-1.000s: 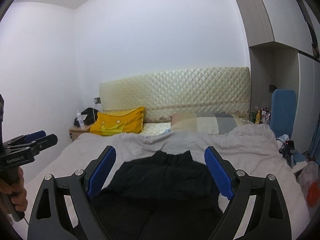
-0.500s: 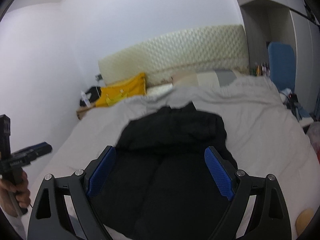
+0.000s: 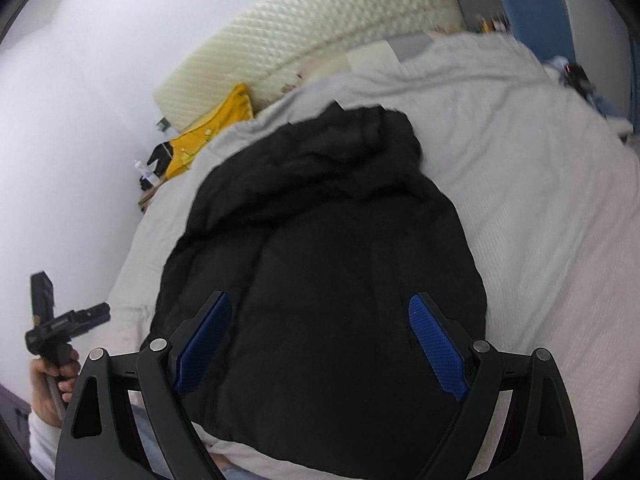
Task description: Fold large clothes
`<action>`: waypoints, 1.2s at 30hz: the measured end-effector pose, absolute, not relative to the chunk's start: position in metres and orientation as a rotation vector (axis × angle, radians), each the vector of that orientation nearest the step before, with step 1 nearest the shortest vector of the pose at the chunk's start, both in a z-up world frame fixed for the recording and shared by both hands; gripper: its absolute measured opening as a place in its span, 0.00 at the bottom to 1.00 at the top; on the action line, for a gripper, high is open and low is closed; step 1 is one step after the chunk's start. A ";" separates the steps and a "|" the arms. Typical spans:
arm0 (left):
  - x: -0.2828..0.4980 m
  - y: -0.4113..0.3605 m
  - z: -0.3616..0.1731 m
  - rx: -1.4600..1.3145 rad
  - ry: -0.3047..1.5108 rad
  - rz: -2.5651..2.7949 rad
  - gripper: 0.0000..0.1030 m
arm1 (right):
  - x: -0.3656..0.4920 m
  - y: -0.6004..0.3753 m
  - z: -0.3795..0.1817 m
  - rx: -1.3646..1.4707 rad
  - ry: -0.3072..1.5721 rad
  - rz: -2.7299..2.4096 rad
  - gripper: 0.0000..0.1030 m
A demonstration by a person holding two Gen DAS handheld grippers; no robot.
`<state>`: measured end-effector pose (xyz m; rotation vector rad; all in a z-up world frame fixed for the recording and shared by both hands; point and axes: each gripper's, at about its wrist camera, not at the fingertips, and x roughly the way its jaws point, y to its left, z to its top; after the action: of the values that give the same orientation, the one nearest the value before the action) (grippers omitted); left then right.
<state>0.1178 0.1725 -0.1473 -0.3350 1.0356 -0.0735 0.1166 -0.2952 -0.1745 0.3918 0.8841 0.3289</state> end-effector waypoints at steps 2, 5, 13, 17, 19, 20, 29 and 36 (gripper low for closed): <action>0.122 0.183 -0.163 -0.374 1.083 -0.062 0.81 | 0.121 -0.305 -0.192 0.426 0.927 0.318 0.87; 0.128 0.194 -0.182 -0.433 1.146 -0.037 0.82 | 0.127 -0.317 -0.214 0.486 0.982 0.295 0.87; 0.139 0.220 -0.230 -0.582 1.291 0.071 0.84 | 0.139 -0.353 -0.263 0.642 1.097 0.192 0.87; 0.142 0.229 -0.250 -0.629 1.338 0.153 0.84 | 0.140 -0.369 -0.279 0.671 1.129 0.099 0.87; 0.143 0.230 -0.259 -0.646 1.368 0.169 0.84 | 0.142 -0.379 -0.283 0.716 1.141 0.068 0.87; 0.143 0.231 -0.264 -0.652 1.380 0.181 0.84 | 0.142 -0.382 -0.286 0.726 1.148 0.054 0.87; 0.137 0.244 -0.287 -0.726 1.413 0.199 0.84 | 0.145 -0.384 -0.318 0.873 1.253 0.173 0.90; 0.135 0.239 -0.294 -0.736 1.422 0.145 0.84 | 0.146 -0.379 -0.316 0.887 1.248 0.227 0.93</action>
<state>0.1351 0.2392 -0.2939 -0.7363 1.4219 0.1449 0.1459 -0.3788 -0.3156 0.8870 1.2478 0.2275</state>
